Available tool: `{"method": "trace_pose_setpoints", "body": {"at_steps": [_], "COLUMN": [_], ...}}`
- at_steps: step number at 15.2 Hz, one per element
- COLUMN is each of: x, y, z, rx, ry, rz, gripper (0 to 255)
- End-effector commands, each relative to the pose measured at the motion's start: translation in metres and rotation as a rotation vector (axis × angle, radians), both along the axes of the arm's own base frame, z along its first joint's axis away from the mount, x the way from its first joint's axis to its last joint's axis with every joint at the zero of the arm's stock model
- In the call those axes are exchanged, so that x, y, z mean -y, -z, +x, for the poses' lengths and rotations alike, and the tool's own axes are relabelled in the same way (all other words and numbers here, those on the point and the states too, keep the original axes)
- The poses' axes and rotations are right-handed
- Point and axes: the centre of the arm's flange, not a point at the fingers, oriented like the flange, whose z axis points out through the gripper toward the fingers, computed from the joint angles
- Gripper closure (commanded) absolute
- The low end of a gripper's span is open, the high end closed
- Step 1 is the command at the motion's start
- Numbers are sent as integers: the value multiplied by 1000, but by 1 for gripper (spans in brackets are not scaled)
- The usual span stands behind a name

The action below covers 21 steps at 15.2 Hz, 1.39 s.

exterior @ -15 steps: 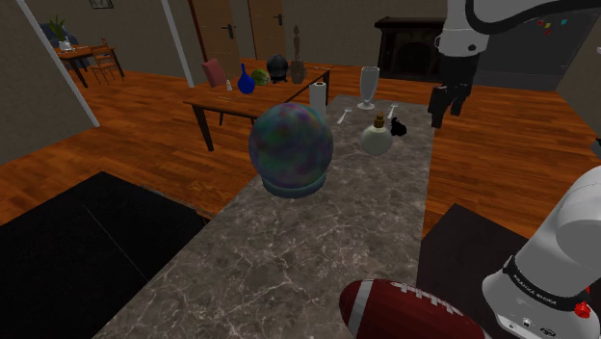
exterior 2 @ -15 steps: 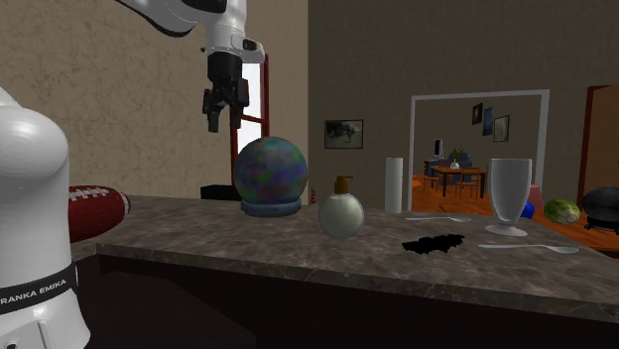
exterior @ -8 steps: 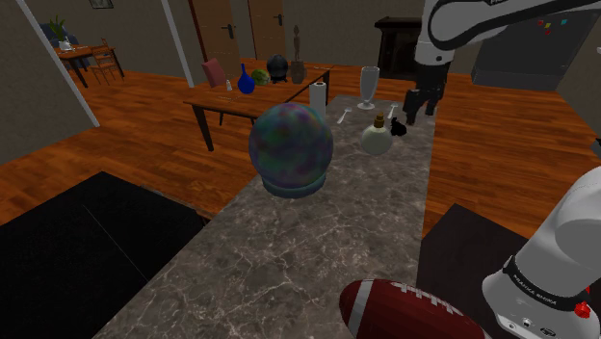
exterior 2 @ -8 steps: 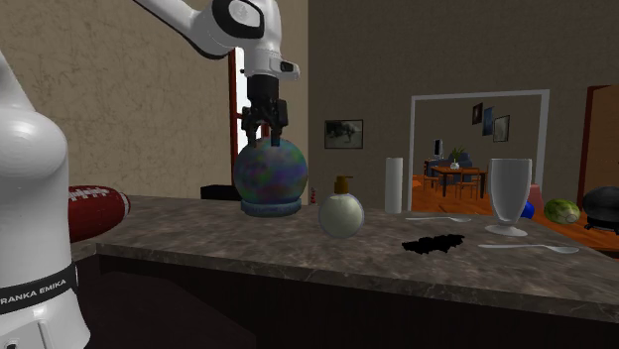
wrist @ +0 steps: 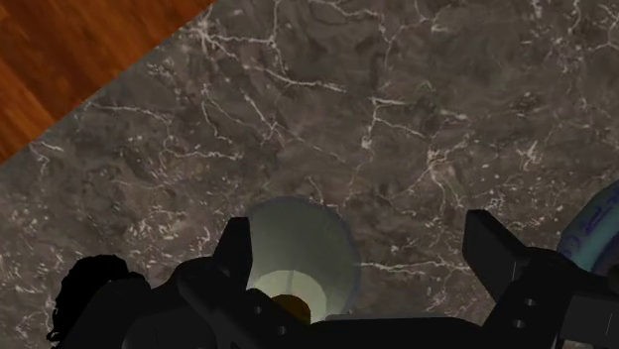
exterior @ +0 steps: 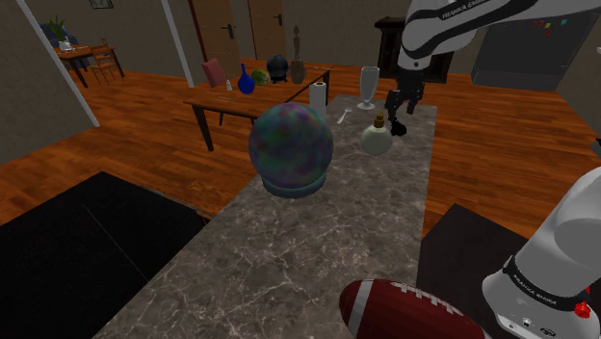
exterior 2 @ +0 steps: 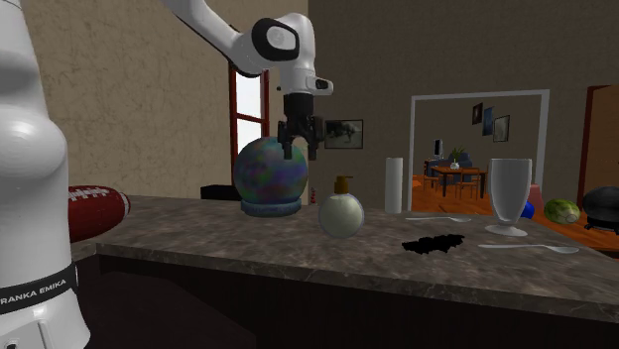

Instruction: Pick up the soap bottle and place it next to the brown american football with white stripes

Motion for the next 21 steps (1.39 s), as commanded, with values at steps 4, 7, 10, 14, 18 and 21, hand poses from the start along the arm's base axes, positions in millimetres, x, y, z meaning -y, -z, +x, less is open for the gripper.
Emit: {"method": "trace_pose_setpoints", "body": {"at_steps": [4,7,10,14,18,21], "x": [32,52,61,60,60,60], "y": [22,34,44,65,78,78], "z": [50,79,93,94,96,96], "rx": [38,60,69,69,69,69], "ry": [30,48,55,55,55,55], "rz": [11,17,20,20,20,20], "gripper": [0,0,0,0,0,0]}}
